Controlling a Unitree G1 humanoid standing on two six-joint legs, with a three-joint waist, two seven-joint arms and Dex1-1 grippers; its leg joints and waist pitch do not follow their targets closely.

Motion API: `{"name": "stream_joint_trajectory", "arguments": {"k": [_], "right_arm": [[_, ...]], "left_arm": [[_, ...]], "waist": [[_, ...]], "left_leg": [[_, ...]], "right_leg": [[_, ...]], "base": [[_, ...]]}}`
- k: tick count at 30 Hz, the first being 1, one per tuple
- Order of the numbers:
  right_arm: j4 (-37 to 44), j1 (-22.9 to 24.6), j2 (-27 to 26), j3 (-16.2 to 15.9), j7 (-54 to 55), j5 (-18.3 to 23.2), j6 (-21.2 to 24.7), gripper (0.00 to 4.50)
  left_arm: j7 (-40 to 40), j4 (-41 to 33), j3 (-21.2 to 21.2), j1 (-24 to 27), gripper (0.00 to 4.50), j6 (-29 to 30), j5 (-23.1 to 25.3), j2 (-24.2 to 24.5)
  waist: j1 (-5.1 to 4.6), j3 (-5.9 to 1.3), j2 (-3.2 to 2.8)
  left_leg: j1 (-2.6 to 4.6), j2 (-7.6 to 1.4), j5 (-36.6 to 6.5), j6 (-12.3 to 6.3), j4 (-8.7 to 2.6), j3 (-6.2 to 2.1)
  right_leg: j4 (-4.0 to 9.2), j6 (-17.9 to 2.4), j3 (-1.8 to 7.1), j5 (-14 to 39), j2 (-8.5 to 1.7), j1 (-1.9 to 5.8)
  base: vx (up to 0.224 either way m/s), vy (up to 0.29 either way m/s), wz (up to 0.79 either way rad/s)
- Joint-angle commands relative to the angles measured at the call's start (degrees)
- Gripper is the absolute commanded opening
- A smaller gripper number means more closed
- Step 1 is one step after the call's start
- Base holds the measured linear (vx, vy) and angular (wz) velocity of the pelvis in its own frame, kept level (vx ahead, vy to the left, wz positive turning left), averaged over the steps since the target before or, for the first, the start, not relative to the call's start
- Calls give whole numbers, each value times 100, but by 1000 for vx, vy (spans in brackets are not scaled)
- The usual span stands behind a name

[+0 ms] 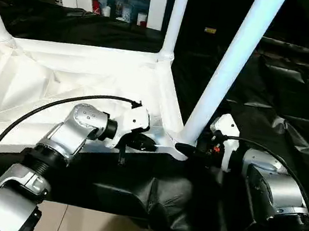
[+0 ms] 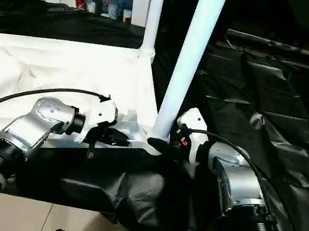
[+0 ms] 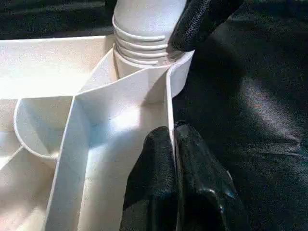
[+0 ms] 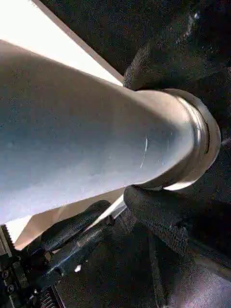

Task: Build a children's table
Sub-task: Rotate leg to tighten

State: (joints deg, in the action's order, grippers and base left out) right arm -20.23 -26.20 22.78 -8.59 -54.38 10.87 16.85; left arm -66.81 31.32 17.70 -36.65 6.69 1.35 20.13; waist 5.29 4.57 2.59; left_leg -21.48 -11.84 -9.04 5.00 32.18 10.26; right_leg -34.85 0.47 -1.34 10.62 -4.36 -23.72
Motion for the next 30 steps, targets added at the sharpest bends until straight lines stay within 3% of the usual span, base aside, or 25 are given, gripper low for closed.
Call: {"name": "stream_joint_trajectory", "arguments": {"k": [1, 9, 12, 14, 16, 17, 19, 21, 25, 27, 30], "right_arm": [[108, 81, 63, -55, -73, -23, 35, 274], [-5, 47, -46, 3, 44, -10, 11, 272], [-208, -1, -247, 92, 469, -85, -23, 272], [-580, -112, -626, 266, 1374, -228, 33, 272], [-1017, -276, -1160, 566, 2499, -258, 136, 272], [-1150, -338, -1350, 680, 2867, -234, 146, 272], [-1521, -543, -1824, 915, 3748, -198, 51, 272], [-1715, -675, -2016, 929, 4066, -239, -101, 272], [-1825, -804, -2177, 816, 4160, -371, -319, 272], [-1802, -834, -2241, 751, 4017, -408, -406, 328], [-1632, -794, -2244, 847, 3756, -336, -478, 353]], "left_arm": [[-158, -14, 117, 115, 0, 59, -36, -16], [13, 7, 85, 101, 0, 90, 3, -57], [521, 241, 26, -30, 0, 204, 160, -202], [1199, 610, -47, -265, 0, 410, 305, -497], [2066, 1105, -132, -589, 0, 642, 450, -910], [2331, 1263, -170, -697, 0, 692, 460, -1073], [2837, 1638, -238, -960, 0, 789, 437, -1484], [3034, 1812, -242, -1090, 0, 800, 441, -1663], [3074, 1964, -194, -1203, 0, 742, 497, -1761], [3064, 2049, -201, -1262, 0, 663, 523, -1789], [2869, 2113, -205, -1270, 0, 467, 549, -1707]], "waist": [[14, -373, 23], [13, -369, 39], [7, -348, 53], [-7, -337, 58], [-35, -322, 40], [-43, -328, 48], [-35, -334, 15], [-36, -345, 2], [-21, -381, -12], [-15, -391, -13], [-10, -395, -1]], "left_leg": [[74, -91, -1012, -315, -306, 27], [70, -90, -1004, -329, -302, 29], [73, -92, -1199, -250, -321, 26], [85, -86, -1278, -178, -330, 26], [116, -71, -1582, 36, -351, 15], [118, -59, -1672, 110, -361, -3], [137, -60, -1805, 165, -375, -18], [126, -58, -1822, 185, -383, -31], [93, -45, -1568, 59, -359, -10], [83, -35, -1454, 13, -349, -5], [77, -44, -1396, -48, -350, -4]], "right_leg": [[346, -1371, 146, 516, -268, 300], [348, -1355, 147, 581, -270, 294], [386, -1268, 148, 988, -281, 275], [410, -1213, 153, 1204, -277, 256], [471, -1076, 161, 1874, -294, 205], [502, -981, 157, 2139, -304, 214], [532, -880, 161, 2209, -303, 192], [524, -861, 158, 2140, -298, 206], [468, -945, 160, 1320, -261, 244], [447, -989, 158, 1128, -256, 269], [437, -1053, 154, 1001, -261, 288]], "base": [[0, 0, 0], [0, 0, 0], [0, 0, 0], [0, 0, 0], [0, 0, 0], [0, 0, 0], [0, 0, 0], [0, 0, 0], [0, 0, 0], [0, 0, 0], [0, 0, 0]]}}
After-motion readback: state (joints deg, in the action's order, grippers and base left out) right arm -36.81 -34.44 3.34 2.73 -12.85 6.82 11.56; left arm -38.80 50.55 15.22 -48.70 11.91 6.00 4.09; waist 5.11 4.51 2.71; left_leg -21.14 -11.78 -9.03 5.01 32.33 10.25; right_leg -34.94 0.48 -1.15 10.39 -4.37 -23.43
